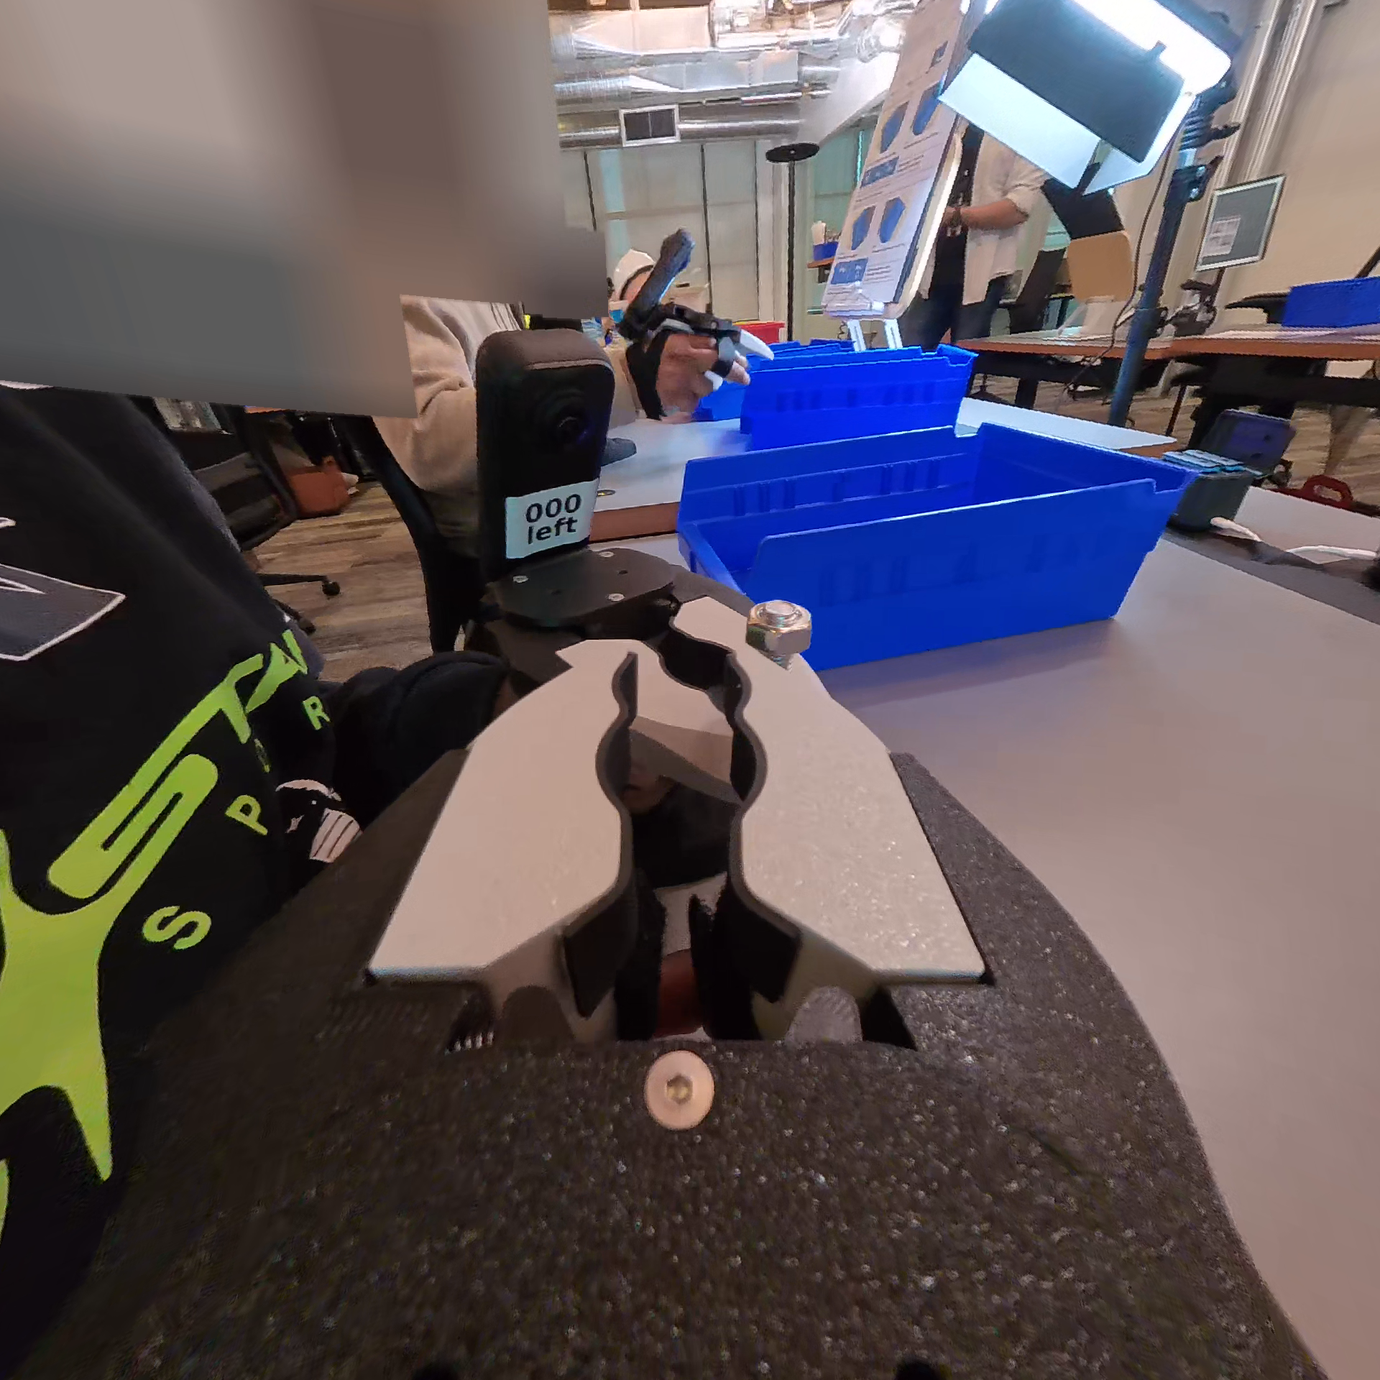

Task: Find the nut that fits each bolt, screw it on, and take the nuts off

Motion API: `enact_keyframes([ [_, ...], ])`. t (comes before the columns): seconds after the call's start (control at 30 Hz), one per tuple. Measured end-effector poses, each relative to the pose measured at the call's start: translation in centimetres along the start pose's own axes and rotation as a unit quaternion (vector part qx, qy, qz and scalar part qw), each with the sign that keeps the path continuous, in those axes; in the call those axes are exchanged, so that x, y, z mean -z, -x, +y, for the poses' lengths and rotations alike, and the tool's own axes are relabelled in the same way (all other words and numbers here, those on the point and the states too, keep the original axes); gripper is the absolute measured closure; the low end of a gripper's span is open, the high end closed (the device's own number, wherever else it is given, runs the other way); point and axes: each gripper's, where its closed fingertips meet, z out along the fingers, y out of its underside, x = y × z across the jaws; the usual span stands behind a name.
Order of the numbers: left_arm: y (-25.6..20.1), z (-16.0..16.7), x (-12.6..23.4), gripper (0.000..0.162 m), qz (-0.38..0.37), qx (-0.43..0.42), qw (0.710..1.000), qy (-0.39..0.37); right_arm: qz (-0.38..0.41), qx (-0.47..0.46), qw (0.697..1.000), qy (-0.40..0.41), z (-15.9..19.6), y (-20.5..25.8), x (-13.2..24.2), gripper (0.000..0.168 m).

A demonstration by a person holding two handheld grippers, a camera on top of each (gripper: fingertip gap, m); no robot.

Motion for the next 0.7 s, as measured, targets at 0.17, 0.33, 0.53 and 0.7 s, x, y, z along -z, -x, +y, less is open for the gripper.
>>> enact_keyframes([
  [0.17, -0.2, 0.0, 0.0, 0.144, 0.004, -0.007, 1.000, 0.001, 0.044, 0.010, 0.999, -0.026, -0.4, -1.4, -0.4, 0.114],
  [0.33, -0.8, 0.3, -0.2, 0.144, 0.015, -0.026, 0.999, 0.014, 0.036, 0.016, 0.999, -0.022, 0.0, -1.4, -1.9, 0.096],
  [0.53, -1.0, 0.6, -0.4, 0.144, 0.017, -0.035, 0.999, 0.022, 0.010, 0.023, 1.000, -0.009, 0.5, -0.4, -2.7, 0.106],
  [0.7, -0.7, 0.4, -0.2, 0.144, 0.010, -0.024, 1.000, 0.013, 0.017, 0.009, 1.000, -0.008, 0.3, -0.6, -1.9, 0.113],
])
